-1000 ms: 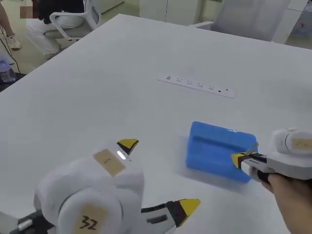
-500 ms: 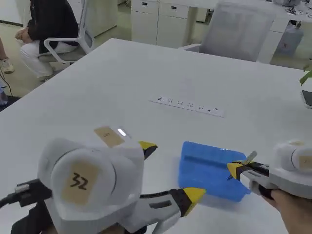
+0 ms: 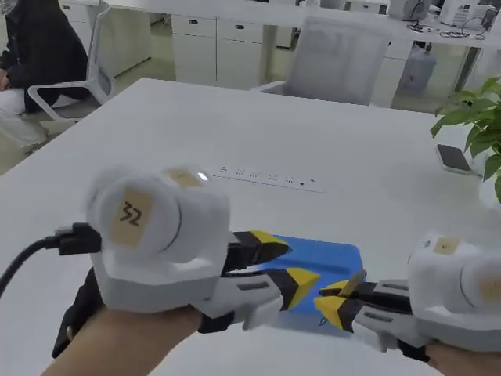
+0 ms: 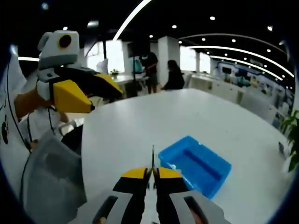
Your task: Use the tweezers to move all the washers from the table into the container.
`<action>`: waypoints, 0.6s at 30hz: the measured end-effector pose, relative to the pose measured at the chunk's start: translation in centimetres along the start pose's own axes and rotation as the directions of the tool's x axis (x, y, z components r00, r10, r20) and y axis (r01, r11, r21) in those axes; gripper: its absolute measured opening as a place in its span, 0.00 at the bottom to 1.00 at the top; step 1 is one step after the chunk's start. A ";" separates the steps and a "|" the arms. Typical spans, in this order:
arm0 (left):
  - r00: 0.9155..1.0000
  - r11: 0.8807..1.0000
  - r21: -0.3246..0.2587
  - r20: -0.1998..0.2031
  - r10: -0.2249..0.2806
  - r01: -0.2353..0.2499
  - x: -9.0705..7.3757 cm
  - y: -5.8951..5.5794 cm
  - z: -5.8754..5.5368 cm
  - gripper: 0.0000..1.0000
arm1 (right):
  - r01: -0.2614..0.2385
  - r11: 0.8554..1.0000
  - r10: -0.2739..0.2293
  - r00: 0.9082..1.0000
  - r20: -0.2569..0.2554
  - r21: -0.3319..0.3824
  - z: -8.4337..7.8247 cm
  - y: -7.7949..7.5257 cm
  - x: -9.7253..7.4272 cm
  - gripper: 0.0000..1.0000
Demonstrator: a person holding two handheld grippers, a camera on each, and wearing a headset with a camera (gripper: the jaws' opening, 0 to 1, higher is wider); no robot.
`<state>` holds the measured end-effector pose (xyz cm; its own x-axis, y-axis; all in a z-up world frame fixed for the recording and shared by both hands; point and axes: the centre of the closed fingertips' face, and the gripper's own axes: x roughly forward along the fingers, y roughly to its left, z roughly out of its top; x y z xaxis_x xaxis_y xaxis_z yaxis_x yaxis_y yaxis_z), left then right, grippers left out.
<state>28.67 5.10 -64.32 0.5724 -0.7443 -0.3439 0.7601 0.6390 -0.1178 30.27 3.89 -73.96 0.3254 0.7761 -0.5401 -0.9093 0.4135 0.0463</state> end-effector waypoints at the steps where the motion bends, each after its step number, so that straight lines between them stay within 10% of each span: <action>1: 0.999 0.999 0.002 -0.008 -0.037 0.037 0.1 -0.5 -0.1 0.19 | -0.021 1.000 0.021 1.000 -0.014 -0.007 -0.2 0.7 0.0 0.04; 8: 0.990 0.990 0.024 -0.038 -0.138 0.139 0.9 -2.1 -1.2 0.14 | -0.125 0.990 0.123 0.992 -0.041 -0.061 -0.2 3.8 0.2 0.04; 18: 0.951 0.947 0.107 -0.094 -0.294 0.303 1.6 -4.6 -3.0 0.05 | -0.246 0.964 0.236 0.967 -0.098 -0.101 -1.4 6.7 0.4 0.04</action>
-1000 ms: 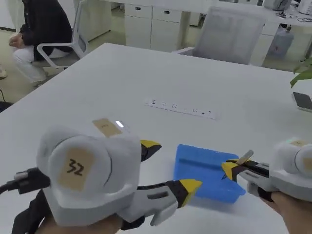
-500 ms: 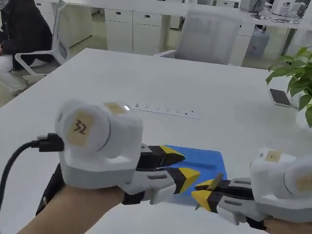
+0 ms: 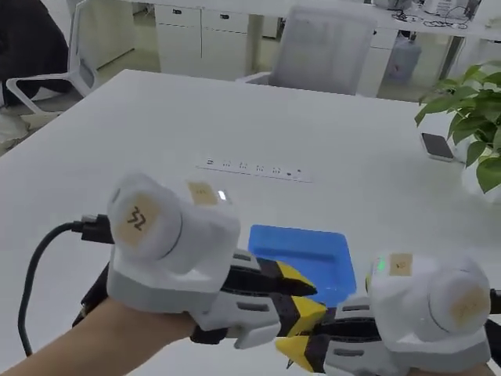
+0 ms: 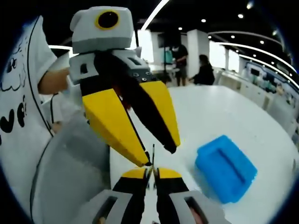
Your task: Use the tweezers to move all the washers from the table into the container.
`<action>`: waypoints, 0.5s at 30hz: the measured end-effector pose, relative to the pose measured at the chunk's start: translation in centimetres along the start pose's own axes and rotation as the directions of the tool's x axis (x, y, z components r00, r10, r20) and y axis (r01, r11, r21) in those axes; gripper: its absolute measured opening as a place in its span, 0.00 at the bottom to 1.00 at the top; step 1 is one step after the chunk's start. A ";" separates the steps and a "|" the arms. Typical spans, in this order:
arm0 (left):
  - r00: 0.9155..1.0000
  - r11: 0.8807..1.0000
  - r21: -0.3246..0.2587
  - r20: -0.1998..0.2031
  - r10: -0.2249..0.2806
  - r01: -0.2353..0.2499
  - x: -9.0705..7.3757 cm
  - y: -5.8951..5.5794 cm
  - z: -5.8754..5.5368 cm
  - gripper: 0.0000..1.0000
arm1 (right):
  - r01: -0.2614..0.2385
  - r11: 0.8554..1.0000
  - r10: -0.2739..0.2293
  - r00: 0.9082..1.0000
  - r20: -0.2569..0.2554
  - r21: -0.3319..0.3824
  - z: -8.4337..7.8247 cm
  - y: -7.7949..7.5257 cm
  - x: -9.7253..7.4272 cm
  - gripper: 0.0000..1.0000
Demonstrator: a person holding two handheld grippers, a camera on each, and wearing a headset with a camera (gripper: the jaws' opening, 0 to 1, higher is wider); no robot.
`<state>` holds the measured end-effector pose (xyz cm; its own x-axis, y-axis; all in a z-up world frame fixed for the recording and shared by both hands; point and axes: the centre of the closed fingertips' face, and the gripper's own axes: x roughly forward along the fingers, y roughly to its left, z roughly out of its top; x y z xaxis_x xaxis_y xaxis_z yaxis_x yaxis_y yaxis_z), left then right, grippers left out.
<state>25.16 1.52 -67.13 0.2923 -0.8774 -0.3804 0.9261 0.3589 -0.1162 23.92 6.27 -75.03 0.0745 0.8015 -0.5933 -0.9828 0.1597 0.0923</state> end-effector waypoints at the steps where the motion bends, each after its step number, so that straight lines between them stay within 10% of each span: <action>1: 1.000 1.000 -0.003 -0.002 -0.012 0.012 0.0 -0.3 -0.2 0.03 | -0.009 1.000 0.009 1.000 -0.002 0.001 -0.1 0.2 0.0 0.04; 15: 0.995 0.993 0.110 -0.097 -0.034 0.045 0.0 -1.2 -3.1 0.00 | -0.035 0.998 0.029 0.994 -0.107 -0.056 -2.9 0.3 0.2 0.05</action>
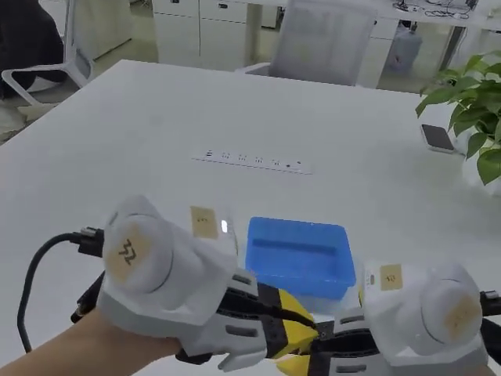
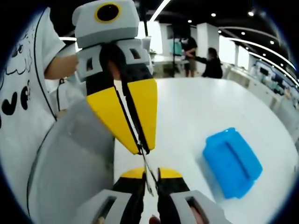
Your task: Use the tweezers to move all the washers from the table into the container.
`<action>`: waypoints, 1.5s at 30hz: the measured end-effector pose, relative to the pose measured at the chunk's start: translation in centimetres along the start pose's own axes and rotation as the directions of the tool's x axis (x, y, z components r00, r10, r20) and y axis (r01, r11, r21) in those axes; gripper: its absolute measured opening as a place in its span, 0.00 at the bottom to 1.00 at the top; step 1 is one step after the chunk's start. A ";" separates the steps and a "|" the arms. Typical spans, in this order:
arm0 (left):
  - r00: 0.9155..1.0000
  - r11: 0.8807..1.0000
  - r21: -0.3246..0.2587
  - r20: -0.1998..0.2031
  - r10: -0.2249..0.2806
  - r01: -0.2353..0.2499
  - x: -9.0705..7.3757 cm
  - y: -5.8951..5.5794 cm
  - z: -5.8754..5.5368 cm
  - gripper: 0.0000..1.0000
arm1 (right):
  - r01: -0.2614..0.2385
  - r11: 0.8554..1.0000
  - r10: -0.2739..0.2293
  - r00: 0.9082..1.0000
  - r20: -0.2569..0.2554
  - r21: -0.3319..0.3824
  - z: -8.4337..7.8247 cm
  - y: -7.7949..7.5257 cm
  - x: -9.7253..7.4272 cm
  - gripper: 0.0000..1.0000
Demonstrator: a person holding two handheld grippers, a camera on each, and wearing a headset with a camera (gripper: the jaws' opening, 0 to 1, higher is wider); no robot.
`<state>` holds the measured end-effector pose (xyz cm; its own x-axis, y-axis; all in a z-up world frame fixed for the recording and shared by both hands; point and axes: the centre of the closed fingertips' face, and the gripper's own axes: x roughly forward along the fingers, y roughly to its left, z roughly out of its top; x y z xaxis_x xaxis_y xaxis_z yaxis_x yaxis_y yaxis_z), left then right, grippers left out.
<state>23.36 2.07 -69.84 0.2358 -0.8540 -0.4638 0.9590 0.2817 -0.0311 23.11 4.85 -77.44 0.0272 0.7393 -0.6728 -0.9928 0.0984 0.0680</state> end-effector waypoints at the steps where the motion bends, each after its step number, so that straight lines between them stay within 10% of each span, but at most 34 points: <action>1: 1.000 1.000 -0.002 -0.001 -0.001 0.001 0.1 0.1 -0.2 0.00 | 0.001 1.000 -0.001 1.000 -0.006 -0.004 -0.2 0.0 0.0 0.06; 11: 0.999 0.994 -0.106 -0.033 0.018 -0.021 1.2 0.3 -2.5 0.00 | -0.002 0.999 -0.001 0.996 -0.087 -0.041 -2.5 -0.2 0.7 0.06; 22: 0.990 1.000 -0.014 -0.141 0.012 -0.014 3.6 0.4 -6.3 0.00 | 0.037 0.998 -0.045 0.979 -0.199 -0.046 -6.4 -1.5 2.1 0.08; 36: 0.945 0.993 0.115 -0.325 0.035 0.003 4.9 2.3 -12.0 0.00 | 0.150 0.989 -0.147 0.962 -0.228 -0.003 -8.1 -3.3 4.2 0.10; 45: 0.920 0.992 0.123 -0.392 0.016 0.036 5.6 2.8 -14.2 0.00 | 0.169 0.980 -0.147 0.971 -0.189 0.104 -8.0 -3.5 3.5 0.16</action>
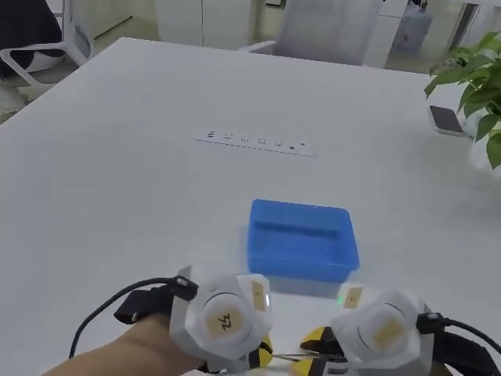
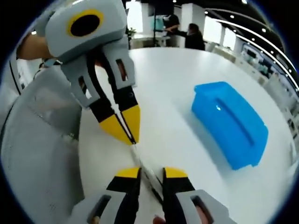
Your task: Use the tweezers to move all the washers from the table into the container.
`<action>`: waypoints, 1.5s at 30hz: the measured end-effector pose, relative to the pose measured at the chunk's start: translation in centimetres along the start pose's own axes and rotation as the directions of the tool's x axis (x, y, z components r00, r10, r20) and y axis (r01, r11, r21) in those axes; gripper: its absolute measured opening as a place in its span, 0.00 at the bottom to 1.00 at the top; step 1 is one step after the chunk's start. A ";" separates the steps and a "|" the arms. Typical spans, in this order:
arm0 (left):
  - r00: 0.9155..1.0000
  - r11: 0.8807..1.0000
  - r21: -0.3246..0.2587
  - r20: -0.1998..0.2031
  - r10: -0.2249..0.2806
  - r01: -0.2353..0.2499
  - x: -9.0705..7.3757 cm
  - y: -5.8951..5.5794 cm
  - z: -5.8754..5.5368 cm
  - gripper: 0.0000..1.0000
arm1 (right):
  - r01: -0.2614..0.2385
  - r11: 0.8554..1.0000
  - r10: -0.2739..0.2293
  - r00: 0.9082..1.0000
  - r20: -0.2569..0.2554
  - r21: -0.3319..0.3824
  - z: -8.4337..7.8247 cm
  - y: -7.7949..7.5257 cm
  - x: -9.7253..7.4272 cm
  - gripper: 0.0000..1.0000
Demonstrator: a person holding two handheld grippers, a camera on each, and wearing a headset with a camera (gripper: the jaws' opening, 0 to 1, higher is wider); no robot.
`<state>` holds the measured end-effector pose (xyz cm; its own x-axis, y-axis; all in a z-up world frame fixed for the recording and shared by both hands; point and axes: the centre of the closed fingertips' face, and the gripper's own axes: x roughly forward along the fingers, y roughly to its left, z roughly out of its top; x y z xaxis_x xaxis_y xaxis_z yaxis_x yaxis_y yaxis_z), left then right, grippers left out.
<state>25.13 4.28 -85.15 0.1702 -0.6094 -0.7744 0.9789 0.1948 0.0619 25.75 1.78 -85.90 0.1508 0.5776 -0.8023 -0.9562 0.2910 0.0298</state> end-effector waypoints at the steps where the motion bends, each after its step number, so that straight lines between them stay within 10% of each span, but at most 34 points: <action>1: 1.000 1.000 0.003 -0.004 0.001 -0.001 0.1 0.0 -0.1 0.00 | -0.004 1.000 0.004 1.000 0.000 0.016 -0.1 0.1 -0.2 0.17; 9: 0.999 1.000 0.026 -0.034 0.003 -0.002 0.5 1.2 -0.1 0.00 | 0.044 0.989 -0.048 0.998 0.029 0.142 -1.0 0.1 -2.4 0.23; 19: 0.994 0.997 0.071 -0.098 0.049 -0.042 0.9 3.4 -1.3 0.00 | 0.117 0.941 -0.154 0.984 0.094 0.318 -1.4 -0.4 -6.0 0.28; 25: 0.997 0.993 0.112 -0.066 0.047 -0.039 1.2 4.1 -0.9 0.00 | 0.154 0.921 -0.205 0.973 0.109 0.358 -1.4 -0.5 -7.2 0.33; 33: 0.992 0.993 -0.076 -0.098 0.081 -0.089 0.7 5.1 -1.4 0.12 | 0.155 0.890 -0.239 0.960 0.149 0.428 -1.3 -0.1 -7.7 0.38; 45: 0.988 0.928 -0.338 -0.024 0.156 -0.154 -3.3 2.9 -0.9 0.32 | 0.163 0.867 -0.283 0.939 0.195 0.472 -1.0 -0.5 -8.1 0.44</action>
<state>27.33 7.53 -83.01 0.3177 -0.5534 -0.7699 0.8443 0.5347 -0.0359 24.75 -3.78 -79.97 0.4608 0.6089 -0.6457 -0.6858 0.7061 0.1765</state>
